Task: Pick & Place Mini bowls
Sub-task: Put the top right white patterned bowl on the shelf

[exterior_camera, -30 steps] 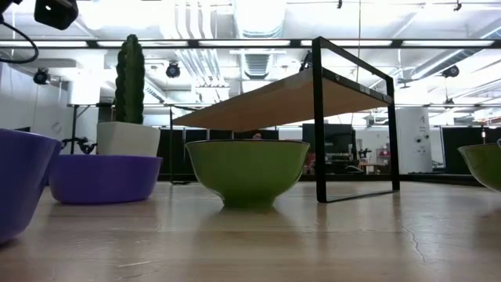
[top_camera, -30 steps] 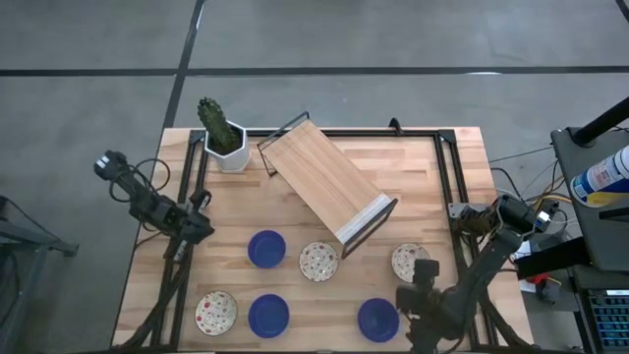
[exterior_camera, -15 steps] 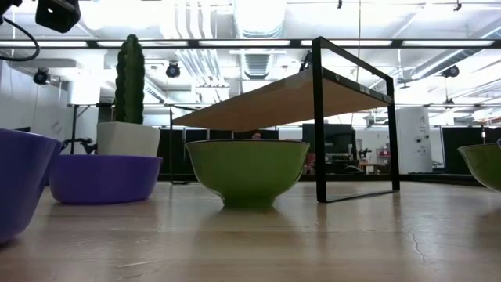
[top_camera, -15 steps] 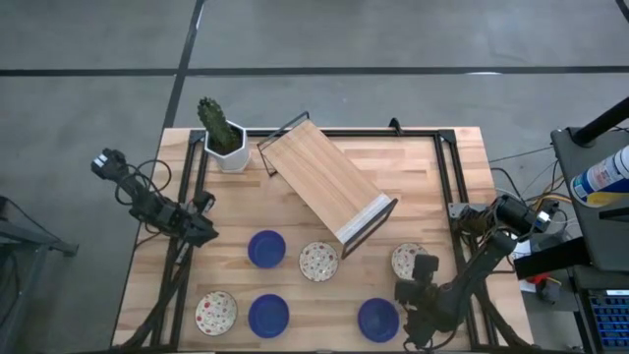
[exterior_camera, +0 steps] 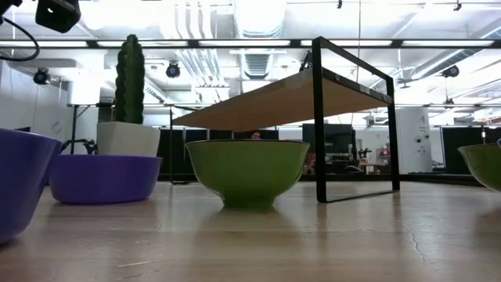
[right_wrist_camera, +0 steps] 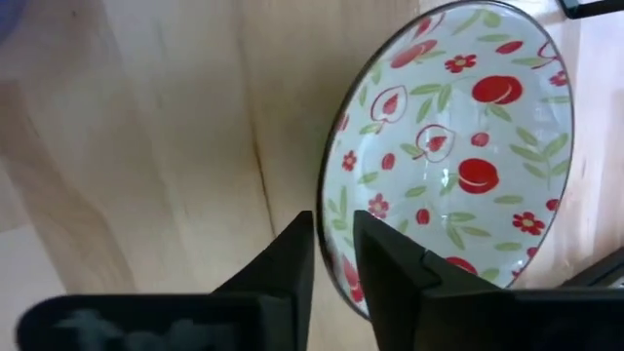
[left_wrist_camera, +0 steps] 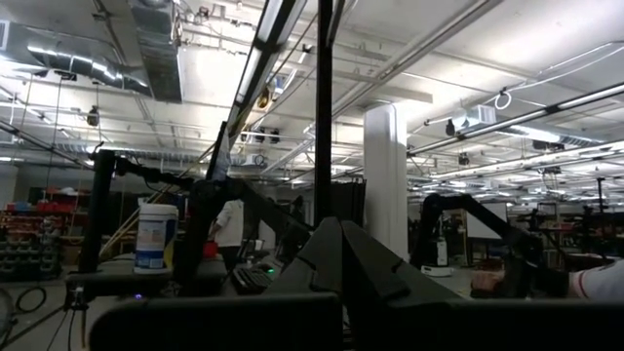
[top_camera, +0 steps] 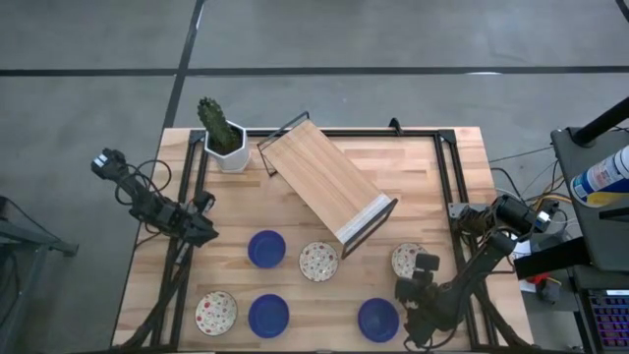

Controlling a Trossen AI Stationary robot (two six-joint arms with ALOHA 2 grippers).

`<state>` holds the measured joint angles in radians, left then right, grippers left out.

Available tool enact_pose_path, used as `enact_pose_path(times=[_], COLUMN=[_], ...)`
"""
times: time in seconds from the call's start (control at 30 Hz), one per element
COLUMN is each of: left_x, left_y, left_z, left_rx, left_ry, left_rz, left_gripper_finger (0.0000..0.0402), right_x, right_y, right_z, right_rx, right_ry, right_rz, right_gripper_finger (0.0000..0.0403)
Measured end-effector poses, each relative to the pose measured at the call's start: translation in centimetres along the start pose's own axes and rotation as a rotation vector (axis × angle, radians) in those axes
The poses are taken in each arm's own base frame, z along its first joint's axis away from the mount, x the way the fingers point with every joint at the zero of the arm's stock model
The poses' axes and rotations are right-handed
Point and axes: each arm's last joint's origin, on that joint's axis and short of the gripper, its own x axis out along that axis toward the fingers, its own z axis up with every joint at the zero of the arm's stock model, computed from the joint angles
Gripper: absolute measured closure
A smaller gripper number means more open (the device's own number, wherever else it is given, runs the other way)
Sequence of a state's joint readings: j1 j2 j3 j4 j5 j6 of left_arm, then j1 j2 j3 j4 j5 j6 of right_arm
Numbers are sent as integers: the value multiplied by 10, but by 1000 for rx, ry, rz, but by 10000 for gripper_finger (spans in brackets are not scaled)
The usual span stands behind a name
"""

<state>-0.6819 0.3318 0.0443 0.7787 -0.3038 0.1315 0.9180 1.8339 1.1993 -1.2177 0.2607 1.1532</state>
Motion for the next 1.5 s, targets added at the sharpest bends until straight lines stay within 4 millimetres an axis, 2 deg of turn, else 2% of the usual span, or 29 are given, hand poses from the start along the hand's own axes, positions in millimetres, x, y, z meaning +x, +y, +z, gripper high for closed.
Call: enact_pose_path(times=[0.17,0.33,0.7,0.93,1.5], left_x=[0,0,0,0,0], left_y=[0,0,0,0,0], left_z=[2,2,2,2,2], left_rx=[-6,-8,-7,-10,-11], left_ry=[-17,-22,-21,-20,-19], left_rz=[2,3,3,2,2], left_gripper_finger=[401,401,401,401,401], right_x=[2,-4,-42,-69,-118], right_y=[-1,0,-8,-22,-38], right_z=[-1,1,16,28,66], right_rx=[2,5,-17,-46,-92], right_ry=[3,9,11,39,-78], right_rz=[-6,0,-11,-48,118], right_gripper_finger=[383,391,393,394,394])
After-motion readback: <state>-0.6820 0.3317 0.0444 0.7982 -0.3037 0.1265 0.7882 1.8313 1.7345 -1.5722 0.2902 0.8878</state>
